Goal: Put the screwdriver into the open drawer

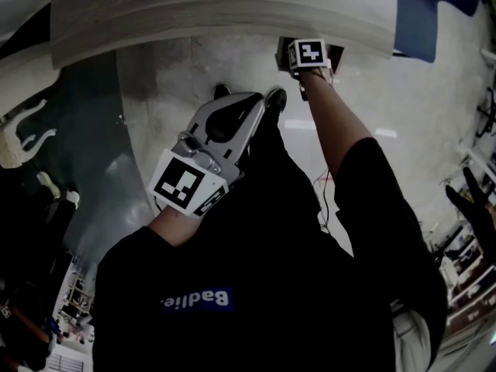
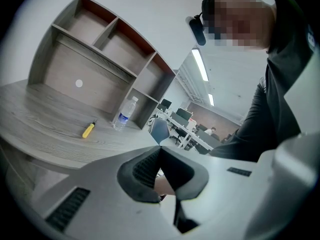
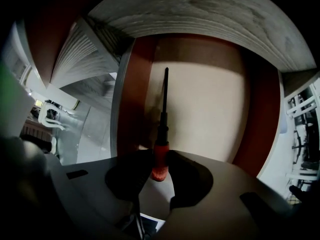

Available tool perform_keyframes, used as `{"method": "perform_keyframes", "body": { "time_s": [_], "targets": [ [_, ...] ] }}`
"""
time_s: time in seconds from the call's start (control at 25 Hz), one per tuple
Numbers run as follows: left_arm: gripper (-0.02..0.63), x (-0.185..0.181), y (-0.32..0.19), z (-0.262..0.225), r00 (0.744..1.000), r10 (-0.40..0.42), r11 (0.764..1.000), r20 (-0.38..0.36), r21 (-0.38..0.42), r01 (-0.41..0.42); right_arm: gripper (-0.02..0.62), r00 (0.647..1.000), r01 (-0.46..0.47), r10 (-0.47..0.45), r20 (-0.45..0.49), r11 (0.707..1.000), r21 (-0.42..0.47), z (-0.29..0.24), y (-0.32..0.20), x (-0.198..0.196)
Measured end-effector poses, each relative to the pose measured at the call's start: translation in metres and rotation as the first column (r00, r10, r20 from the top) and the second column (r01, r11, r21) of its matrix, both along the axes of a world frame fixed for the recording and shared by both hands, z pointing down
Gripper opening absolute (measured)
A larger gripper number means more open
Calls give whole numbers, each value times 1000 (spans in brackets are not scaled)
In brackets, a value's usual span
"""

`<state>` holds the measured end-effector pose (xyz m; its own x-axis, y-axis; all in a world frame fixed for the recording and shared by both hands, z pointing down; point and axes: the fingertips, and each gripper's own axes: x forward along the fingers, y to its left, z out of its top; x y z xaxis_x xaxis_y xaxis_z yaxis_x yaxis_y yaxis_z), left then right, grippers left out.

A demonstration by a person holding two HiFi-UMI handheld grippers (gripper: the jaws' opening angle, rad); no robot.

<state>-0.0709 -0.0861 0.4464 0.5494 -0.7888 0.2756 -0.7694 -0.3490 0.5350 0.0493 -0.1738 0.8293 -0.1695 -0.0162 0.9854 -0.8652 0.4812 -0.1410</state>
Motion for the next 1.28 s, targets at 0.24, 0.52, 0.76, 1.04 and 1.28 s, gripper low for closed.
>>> {"method": "perform_keyframes", "body": {
  "time_s": [0.24, 0.52, 0.76, 1.04, 1.28],
  "targets": [
    [2, -2, 7, 1, 1000, 15, 1000, 9, -2, -15, 140, 999, 7, -8, -36, 1000, -10, 1, 2, 3],
    [2, -2, 9, -7, 1000, 20, 1000, 14, 8, -20, 183, 992, -72, 71, 101, 997, 5, -9, -3, -6],
    [2, 2, 14, -21, 999, 46, 999, 28, 28, -47, 195, 965, -104, 72, 253, 988, 116, -31, -6, -4],
    [2, 8, 20, -41, 996, 71, 996, 46, 57, -74, 195, 941, -132, 63, 332, 973, 190, -76, 7, 0],
    [2, 15, 17, -64, 994, 99, 990, 46, 94, -103, 193, 915, -151, 30, 403, 951, 271, -131, 14, 0]
  ]
}}
